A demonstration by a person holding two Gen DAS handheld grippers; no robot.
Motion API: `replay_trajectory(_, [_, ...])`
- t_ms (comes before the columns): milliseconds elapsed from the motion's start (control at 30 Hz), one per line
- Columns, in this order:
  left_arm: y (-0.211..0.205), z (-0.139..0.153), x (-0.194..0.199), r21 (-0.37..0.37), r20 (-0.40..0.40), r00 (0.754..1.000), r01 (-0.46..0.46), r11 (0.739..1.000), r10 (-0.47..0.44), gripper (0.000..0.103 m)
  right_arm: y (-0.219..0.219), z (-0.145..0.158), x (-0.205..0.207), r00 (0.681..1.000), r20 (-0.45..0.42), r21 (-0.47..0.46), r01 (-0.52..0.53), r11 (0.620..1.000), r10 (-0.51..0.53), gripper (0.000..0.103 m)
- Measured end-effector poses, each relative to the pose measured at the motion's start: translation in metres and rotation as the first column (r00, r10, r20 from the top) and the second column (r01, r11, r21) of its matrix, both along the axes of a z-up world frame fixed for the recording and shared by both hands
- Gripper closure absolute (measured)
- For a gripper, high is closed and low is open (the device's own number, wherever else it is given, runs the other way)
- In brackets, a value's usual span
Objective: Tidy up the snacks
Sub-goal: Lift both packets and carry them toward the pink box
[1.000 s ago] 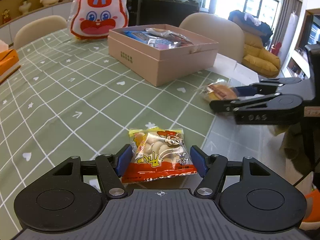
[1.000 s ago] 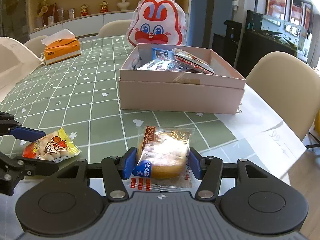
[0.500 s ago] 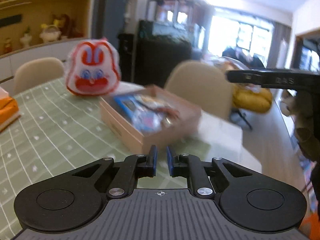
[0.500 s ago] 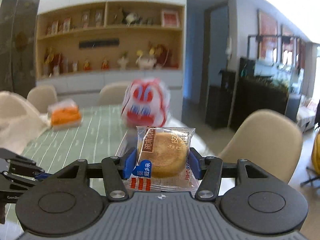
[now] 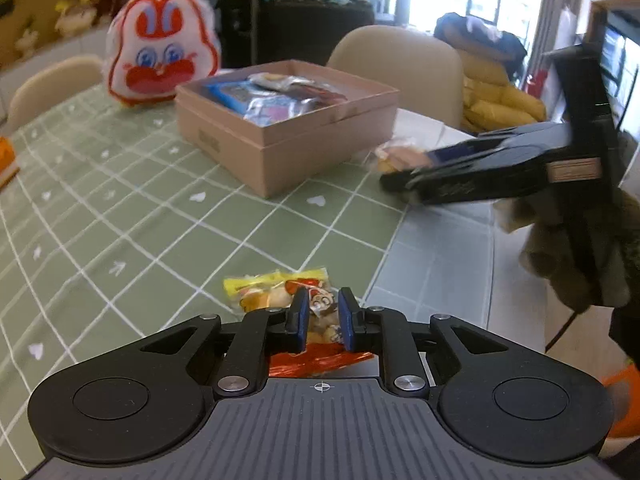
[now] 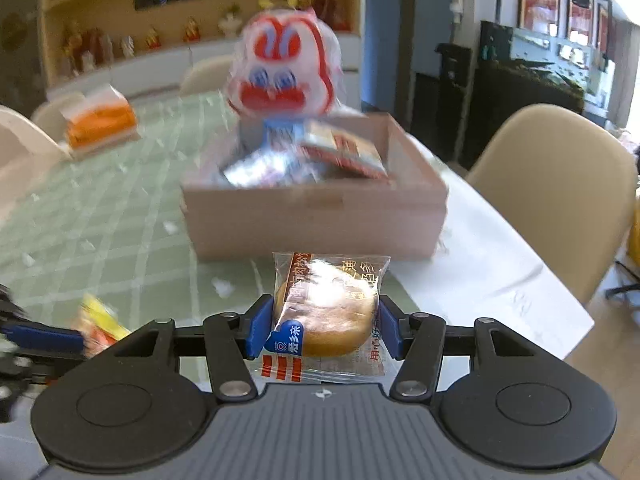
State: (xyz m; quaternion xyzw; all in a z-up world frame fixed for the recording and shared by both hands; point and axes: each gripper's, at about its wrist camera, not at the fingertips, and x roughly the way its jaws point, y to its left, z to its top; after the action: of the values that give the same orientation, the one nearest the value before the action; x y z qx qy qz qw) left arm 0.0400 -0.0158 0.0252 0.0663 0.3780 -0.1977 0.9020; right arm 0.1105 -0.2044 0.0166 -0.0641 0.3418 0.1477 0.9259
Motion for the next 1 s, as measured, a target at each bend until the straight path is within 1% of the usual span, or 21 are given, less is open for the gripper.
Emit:
replay_trajectory(33, [-0.003,0.0,-0.001,0.011,0.002,1.0,0.009,1.0,-0.009,0.082,0.001,-0.006,0.002,1.0,-0.013,-0.012,0.004,1.0,-0.005,0.047])
replay_trajectory(67, [-0.005,0.001,-0.003,0.015,0.001,1.0,0.017,1.0,-0.017,0.078,0.001,-0.011,0.002,1.0,-0.024,-0.01,0.003,1.0,-0.003,0.046])
replay_trajectory(100, [-0.008,0.0,-0.005,0.026,0.005,1.0,0.029,0.999,-0.029,0.075,-0.001,-0.014,0.002,1.0,-0.026,-0.004,0.004,1.0,-0.004,0.043])
replay_trajectory(133, [-0.011,0.0,-0.005,0.034,0.007,0.999,0.039,0.999,-0.04,0.075,-0.003,-0.016,0.001,1.0,-0.015,0.0,0.008,1.0,-0.008,0.041])
replay_trajectory(233, [-0.019,-0.001,-0.008,0.051,0.005,0.998,0.065,0.997,-0.065,0.061,-0.005,-0.016,0.0,1.0,-0.015,0.008,0.005,1.0,-0.005,0.039])
replay_trajectory(267, [-0.021,-0.001,-0.009,0.051,0.002,0.997,0.074,0.996,-0.074,0.055,-0.005,-0.016,-0.001,1.0,-0.014,0.01,0.006,1.0,-0.006,0.038])
replay_trajectory(300, [-0.023,-0.001,-0.009,0.05,0.001,0.997,0.078,0.996,-0.078,0.051,-0.006,-0.016,-0.001,1.0,-0.015,0.013,0.007,1.0,-0.007,0.037])
replay_trajectory(467, [-0.023,-0.001,-0.007,0.055,0.018,0.998,0.063,0.996,-0.064,0.051,-0.01,-0.016,0.001,1.0,-0.021,0.029,0.009,1.0,-0.008,0.035])
replay_trajectory(600, [-0.022,0.0,-0.009,0.091,0.039,0.998,0.042,0.995,-0.046,0.051,-0.01,-0.017,0.0,1.0,-0.02,0.031,0.007,1.0,-0.006,0.034])
replay_trajectory(700, [-0.018,0.002,-0.01,0.114,0.062,0.998,0.009,0.993,-0.016,0.051,-0.01,-0.017,0.0,1.0,-0.019,0.032,0.006,0.999,-0.005,0.033])
replay_trajectory(800, [-0.012,0.003,-0.009,0.157,0.098,0.995,-0.041,0.987,0.026,0.051,-0.011,-0.017,-0.002,1.0,-0.016,0.033,0.005,0.999,-0.004,0.032])
replay_trajectory(833, [-0.009,0.003,-0.008,0.157,0.097,0.994,-0.055,0.986,0.04,0.051,-0.011,-0.017,-0.002,1.0,-0.015,0.033,0.005,0.999,-0.004,0.032])
replay_trajectory(867, [-0.005,0.004,-0.006,0.136,0.084,0.995,-0.062,0.989,0.051,0.051,-0.011,-0.018,-0.003,1.0,-0.014,0.033,0.004,0.999,-0.004,0.032])
replay_trajectory(933, [0.003,0.004,-0.001,0.063,0.034,0.998,-0.063,0.996,0.061,0.052,-0.011,-0.018,-0.003,1.0,-0.013,0.034,0.003,0.999,-0.003,0.031])
replay_trajectory(1000, [0.008,0.002,0.005,-0.003,-0.017,0.997,-0.071,0.997,0.071,0.052,-0.011,-0.018,-0.003,1.0,-0.012,0.036,0.002,0.999,-0.001,0.03])
